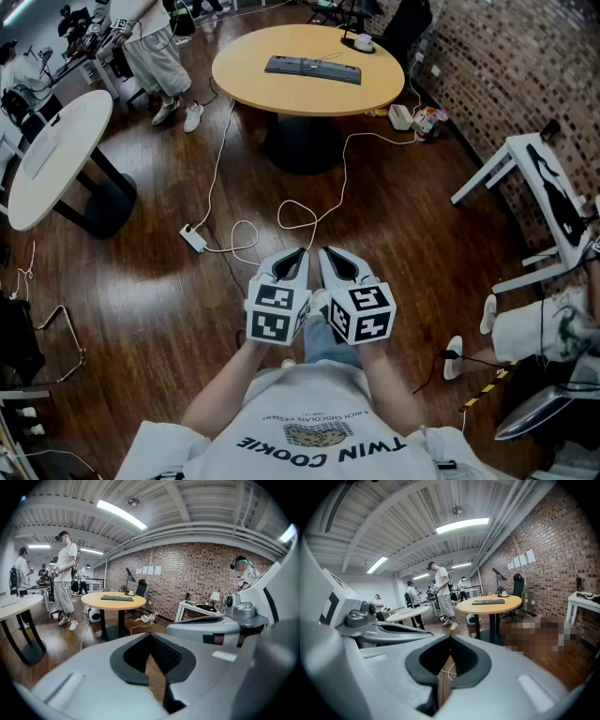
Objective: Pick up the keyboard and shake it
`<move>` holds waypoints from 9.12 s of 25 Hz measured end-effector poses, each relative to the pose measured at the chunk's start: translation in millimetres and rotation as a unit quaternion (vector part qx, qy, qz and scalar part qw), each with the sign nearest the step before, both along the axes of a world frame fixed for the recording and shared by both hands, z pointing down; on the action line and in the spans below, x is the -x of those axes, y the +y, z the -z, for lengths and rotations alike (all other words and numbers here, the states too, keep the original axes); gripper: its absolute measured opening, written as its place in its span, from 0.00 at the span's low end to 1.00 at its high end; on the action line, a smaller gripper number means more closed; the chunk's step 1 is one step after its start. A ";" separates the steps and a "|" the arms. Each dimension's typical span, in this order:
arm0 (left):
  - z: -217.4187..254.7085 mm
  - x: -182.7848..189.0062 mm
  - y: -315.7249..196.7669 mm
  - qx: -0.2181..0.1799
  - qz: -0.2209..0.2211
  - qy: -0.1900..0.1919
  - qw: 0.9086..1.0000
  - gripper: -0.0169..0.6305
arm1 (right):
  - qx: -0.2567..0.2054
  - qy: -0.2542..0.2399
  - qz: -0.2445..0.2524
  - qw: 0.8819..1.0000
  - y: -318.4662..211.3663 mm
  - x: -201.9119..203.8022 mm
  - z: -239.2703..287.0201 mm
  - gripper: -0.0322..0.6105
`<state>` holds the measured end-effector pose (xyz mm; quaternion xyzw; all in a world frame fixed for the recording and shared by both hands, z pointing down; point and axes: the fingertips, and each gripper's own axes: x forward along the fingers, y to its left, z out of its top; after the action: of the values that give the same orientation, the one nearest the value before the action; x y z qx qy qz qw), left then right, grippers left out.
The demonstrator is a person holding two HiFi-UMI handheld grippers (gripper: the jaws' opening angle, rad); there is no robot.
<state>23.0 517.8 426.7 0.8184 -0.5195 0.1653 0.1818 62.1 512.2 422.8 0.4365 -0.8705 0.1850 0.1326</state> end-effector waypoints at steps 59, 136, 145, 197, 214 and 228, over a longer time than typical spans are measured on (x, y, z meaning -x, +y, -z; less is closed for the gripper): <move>-47.0 209.0 -803.3 0.062 -0.030 0.010 0.998 0.10 | 0.112 -0.021 -0.086 0.990 -756.4 -24.2 -49.1 0.28; -165.0 238.3 -1016.2 0.226 -0.082 0.038 0.970 0.39 | 0.301 0.039 -0.062 0.951 -995.9 -114.6 -183.8 0.42; -121.3 240.2 -981.3 0.116 -0.090 -0.008 0.989 0.39 | 0.191 0.069 -0.056 0.978 -964.4 -113.7 -141.6 0.42; -146.6 248.3 -780.6 -0.048 -0.249 -0.484 0.837 0.25 | -0.070 0.555 0.049 0.827 -749.5 -78.1 -166.6 0.27; -173.2 237.9 -749.3 -0.002 -0.264 -0.479 0.837 0.20 | 0.037 0.518 0.086 0.850 -720.9 -70.8 -185.3 0.27; -116.5 115.9 -660.0 -0.009 -0.169 -0.333 0.928 0.06 | 0.059 0.255 0.050 0.964 -645.7 -42.5 -131.1 0.26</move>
<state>-92.9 -142.2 543.2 0.7933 -0.4060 0.4519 -0.0397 104.6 -133.5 553.9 0.4167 -0.8160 0.1116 0.3848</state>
